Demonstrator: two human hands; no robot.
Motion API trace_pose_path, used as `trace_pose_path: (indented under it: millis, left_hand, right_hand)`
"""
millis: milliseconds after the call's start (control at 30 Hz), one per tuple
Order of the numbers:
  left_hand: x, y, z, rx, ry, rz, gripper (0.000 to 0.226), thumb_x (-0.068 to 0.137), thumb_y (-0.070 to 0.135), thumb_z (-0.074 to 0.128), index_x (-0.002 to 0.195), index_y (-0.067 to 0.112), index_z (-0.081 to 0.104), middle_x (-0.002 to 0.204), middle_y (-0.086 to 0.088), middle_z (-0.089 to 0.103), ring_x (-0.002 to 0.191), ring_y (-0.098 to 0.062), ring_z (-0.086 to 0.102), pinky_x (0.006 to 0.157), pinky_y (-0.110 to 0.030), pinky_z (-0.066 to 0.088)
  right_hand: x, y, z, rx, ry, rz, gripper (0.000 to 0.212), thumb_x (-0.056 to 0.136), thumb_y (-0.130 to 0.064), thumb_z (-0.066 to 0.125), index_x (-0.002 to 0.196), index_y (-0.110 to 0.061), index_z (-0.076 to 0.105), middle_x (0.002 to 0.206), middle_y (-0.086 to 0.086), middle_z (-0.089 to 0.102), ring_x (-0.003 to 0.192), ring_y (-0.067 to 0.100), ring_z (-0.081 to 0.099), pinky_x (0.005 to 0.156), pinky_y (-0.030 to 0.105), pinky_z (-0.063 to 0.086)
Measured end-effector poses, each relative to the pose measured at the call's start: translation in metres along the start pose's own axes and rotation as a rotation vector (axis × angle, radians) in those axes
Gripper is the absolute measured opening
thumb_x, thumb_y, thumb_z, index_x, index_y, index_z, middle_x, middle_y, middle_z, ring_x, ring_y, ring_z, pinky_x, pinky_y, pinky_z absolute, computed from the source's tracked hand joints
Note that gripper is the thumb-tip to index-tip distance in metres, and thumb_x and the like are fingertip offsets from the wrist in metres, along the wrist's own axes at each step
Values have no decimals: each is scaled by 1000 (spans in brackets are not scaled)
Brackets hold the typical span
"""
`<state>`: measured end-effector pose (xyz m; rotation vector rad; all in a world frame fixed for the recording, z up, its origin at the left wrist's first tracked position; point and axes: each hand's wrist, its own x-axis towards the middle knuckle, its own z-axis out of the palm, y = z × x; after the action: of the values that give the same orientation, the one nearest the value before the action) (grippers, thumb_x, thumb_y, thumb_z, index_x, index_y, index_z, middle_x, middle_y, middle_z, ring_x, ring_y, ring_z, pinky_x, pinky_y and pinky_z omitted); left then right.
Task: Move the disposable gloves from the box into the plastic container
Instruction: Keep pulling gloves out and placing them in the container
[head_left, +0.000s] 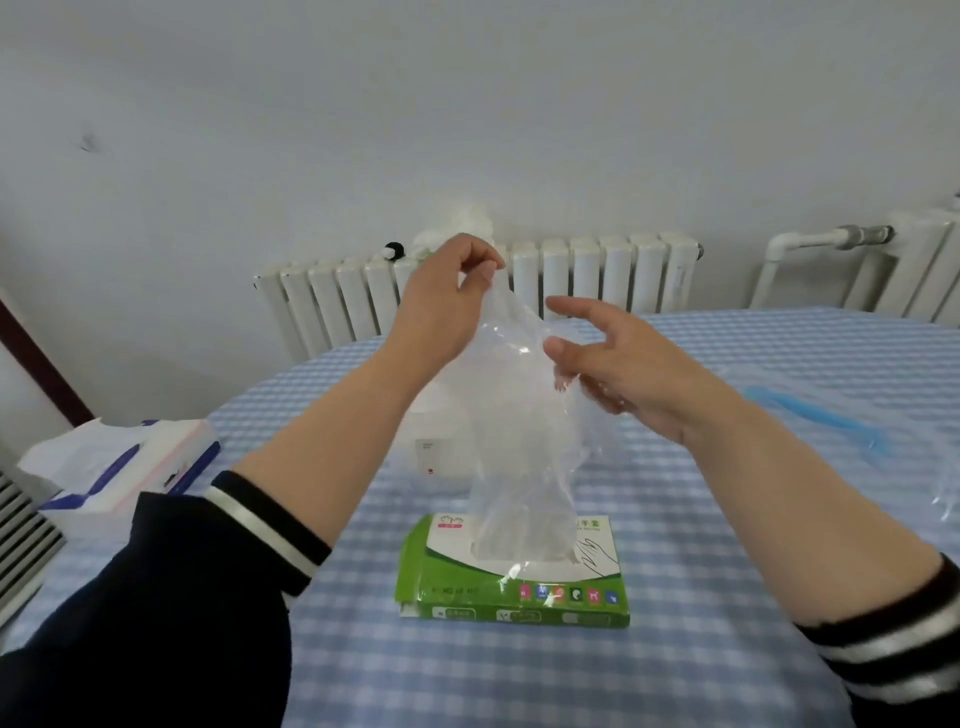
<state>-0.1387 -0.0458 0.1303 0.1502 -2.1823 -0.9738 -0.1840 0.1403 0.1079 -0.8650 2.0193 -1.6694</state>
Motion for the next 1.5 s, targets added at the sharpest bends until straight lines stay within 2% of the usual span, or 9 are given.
trace_pose_path:
  millis: [133,367,467,634,867,1134,1234,1401,1501]
  left_hand:
    - [20,-25,-7,109,44,-8,15,99,8,46,98,14,59,86,15,56,77,6,51,70,-10,36]
    - [19,-69,0,644,-73,-194,27,95,-1,37,118,10,45,98,-10,52,75,-26,49,61,-33,33]
    - [10,-67,5,863,-186,-199,36,92,-3,40,127,6,38,96,-12,45,72,-27,46,61,-36,36]
    - [3,-63,2,1095,-310,-137,35,91,-1,45,125,6,42,83,-5,40,76,-25,45,58,-33,34]
    - [-2,-63,-12,1013,-404,177,39,91,-4,43,122,18,53,121,-4,52,108,-23,48,80,-32,43]
    - [0,-76,-6,963,-907,-149,25,97,17,50,119,26,57,112,8,52,101,-16,49,93,-29,42]
    - [0,-65,-16,879,-763,-127,23,99,17,46,108,26,64,106,6,58,97,-16,53,87,-28,40]
    - [-40,-29,-36,508,-85,106,17,99,23,49,104,22,65,89,12,62,74,-5,53,65,-17,39]
    - [-88,-20,-27,253,-77,191,12,97,32,53,99,27,64,81,14,62,71,-4,56,61,-13,40]
  right_hand:
    - [35,-1,-9,-175,245,-69,34,90,-25,68,122,-26,58,67,-5,66,54,2,50,53,18,38]
    - [50,5,8,-880,517,-320,33,96,-23,53,128,-19,54,124,4,55,114,24,48,88,33,39]
    - [44,2,34,-764,169,-377,30,97,-30,52,125,-25,58,121,-6,58,109,14,52,89,27,39]
    - [63,6,51,-937,-375,86,34,98,-44,49,124,-26,62,132,-6,57,119,17,53,96,29,39]
    - [81,4,47,-1008,-477,150,26,99,-36,52,121,-31,65,130,-11,58,121,14,51,102,29,38]
    - [73,13,44,-996,-182,-44,19,95,-30,59,107,-24,72,116,-8,67,104,14,60,85,28,46]
    - [55,16,33,-927,81,-256,16,95,-34,56,101,-28,69,105,-16,59,99,8,55,78,26,38]
    - [3,27,19,-483,255,-412,6,91,-30,64,88,-26,68,85,-16,65,80,4,58,73,17,43]
    - [-19,36,14,-512,230,-402,22,87,-48,62,82,-26,65,75,-13,66,72,5,59,68,24,46]
